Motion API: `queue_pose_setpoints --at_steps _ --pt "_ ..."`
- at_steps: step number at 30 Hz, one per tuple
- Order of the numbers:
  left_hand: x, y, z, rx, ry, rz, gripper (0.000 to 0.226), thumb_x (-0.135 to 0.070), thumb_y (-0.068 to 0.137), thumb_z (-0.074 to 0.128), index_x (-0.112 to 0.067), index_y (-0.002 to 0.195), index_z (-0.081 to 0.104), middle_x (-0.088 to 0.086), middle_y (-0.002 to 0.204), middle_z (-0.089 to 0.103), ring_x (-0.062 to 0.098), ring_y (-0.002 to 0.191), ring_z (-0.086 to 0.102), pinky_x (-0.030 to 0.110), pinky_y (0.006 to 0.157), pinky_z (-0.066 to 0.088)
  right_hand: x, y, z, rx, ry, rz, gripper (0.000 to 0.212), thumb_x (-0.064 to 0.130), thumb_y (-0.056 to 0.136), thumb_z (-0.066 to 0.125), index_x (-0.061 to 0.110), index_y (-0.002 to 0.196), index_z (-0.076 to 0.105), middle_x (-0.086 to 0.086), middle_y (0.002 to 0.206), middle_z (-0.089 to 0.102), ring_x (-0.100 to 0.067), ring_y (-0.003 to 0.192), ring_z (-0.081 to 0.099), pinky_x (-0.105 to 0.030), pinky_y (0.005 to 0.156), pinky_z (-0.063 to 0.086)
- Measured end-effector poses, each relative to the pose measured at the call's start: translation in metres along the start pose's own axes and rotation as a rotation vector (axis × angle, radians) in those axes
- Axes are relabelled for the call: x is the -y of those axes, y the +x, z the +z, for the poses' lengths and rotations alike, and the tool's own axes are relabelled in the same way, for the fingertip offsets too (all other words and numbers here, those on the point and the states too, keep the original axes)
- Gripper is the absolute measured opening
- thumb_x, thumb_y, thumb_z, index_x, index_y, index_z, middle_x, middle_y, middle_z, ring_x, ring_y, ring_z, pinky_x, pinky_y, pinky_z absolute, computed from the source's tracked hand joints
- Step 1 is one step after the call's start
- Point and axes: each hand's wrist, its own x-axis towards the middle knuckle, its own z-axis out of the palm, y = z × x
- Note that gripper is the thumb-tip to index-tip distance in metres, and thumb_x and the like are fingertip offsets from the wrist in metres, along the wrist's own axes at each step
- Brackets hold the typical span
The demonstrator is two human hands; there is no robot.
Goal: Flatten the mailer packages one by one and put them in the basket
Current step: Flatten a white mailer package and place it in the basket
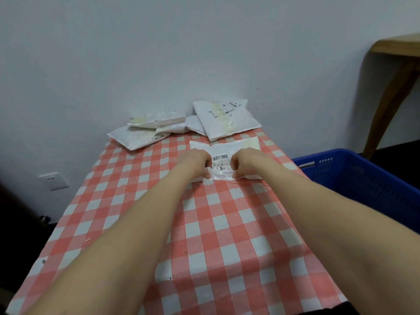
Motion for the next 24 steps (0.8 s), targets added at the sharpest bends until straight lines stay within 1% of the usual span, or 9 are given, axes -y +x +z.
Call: queue_pose_setpoints --at_steps 6,9,12,14,17,18,20,22,24 --pt "0.001 0.002 0.000 0.014 0.017 0.005 0.034 -0.034 0.080 0.074 -0.021 0.109 0.065 -0.002 0.109 0.064 0.019 0.100 0.059 0.029 0.074 0.045 0.001 0.006 0.001 0.026 0.029 -0.010 0.019 0.024 0.079 0.075 0.024 0.075 0.057 0.002 0.094 0.063 -0.020 0.090 0.058 -0.030 0.078 0.048" --pt "0.005 0.003 -0.007 0.001 0.000 0.015 0.028 -0.032 0.078 0.074 -0.020 0.101 0.063 -0.002 0.103 0.062 0.018 0.092 0.056 0.027 0.068 0.040 0.001 0.007 -0.008 0.016 0.018 -0.035 0.013 0.022 0.081 0.073 0.020 0.089 0.063 -0.002 0.106 0.065 -0.021 0.095 0.059 -0.031 0.081 0.049" --pt "0.010 0.000 -0.025 -0.036 -0.030 0.010 0.028 -0.032 0.074 0.077 -0.023 0.087 0.054 -0.005 0.091 0.056 0.015 0.084 0.050 0.027 0.066 0.036 0.004 0.002 -0.027 -0.032 -0.017 -0.075 0.024 0.024 0.086 0.067 0.016 0.108 0.064 -0.002 0.115 0.061 -0.022 0.102 0.057 -0.029 0.079 0.044" --pt "0.012 -0.004 -0.033 0.009 -0.031 -0.007 0.029 -0.034 0.072 0.079 -0.024 0.087 0.056 -0.005 0.094 0.059 0.016 0.087 0.054 0.030 0.070 0.043 0.007 -0.001 -0.032 -0.001 -0.026 -0.085 0.026 0.025 0.087 0.067 0.015 0.111 0.064 -0.002 0.117 0.062 -0.022 0.105 0.058 -0.030 0.083 0.045" --pt "0.013 -0.006 -0.032 0.147 0.018 -0.067 0.025 -0.035 0.078 0.075 -0.020 0.096 0.066 -0.002 0.102 0.065 0.018 0.092 0.059 0.030 0.074 0.045 0.009 -0.003 -0.028 0.113 -0.014 -0.085 0.023 0.031 0.088 0.067 0.014 0.104 0.066 0.001 0.112 0.065 -0.018 0.093 0.058 -0.028 0.079 0.046" --pt "0.013 -0.008 -0.032 0.118 0.019 -0.097 0.023 -0.034 0.083 0.070 -0.019 0.099 0.067 0.000 0.105 0.066 0.019 0.093 0.059 0.029 0.073 0.044 0.009 -0.003 -0.027 0.102 0.018 -0.086 0.022 0.034 0.089 0.065 0.015 0.100 0.065 0.001 0.107 0.064 -0.017 0.092 0.056 -0.027 0.077 0.043" --pt "0.012 -0.014 -0.032 -0.105 0.002 -0.144 0.016 -0.022 0.092 0.056 -0.018 0.104 0.067 0.002 0.113 0.064 0.022 0.102 0.059 0.029 0.074 0.042 0.010 -0.004 -0.028 -0.034 0.059 -0.073 0.020 0.036 0.093 0.058 0.018 0.099 0.062 0.000 0.102 0.060 -0.020 0.097 0.057 -0.029 0.076 0.040" --pt "0.010 -0.014 -0.029 -0.360 -0.058 -0.158 0.030 -0.004 0.091 0.046 -0.018 0.108 0.067 0.002 0.120 0.061 0.023 0.112 0.056 0.031 0.080 0.040 0.010 0.001 -0.028 -0.209 0.044 -0.052 0.027 0.035 0.098 0.048 0.021 0.117 0.059 -0.003 0.120 0.055 -0.025 0.112 0.053 -0.032 0.083 0.042" --pt "0.004 -0.010 -0.023 -0.445 -0.148 -0.132 0.041 0.004 0.088 0.043 -0.018 0.114 0.066 0.002 0.123 0.058 0.023 0.116 0.053 0.031 0.084 0.039 0.012 0.007 -0.024 -0.215 0.054 -0.044 0.043 0.033 0.101 0.037 0.023 0.143 0.039 -0.005 0.147 0.036 -0.029 0.132 0.037 -0.040 0.104 0.037"
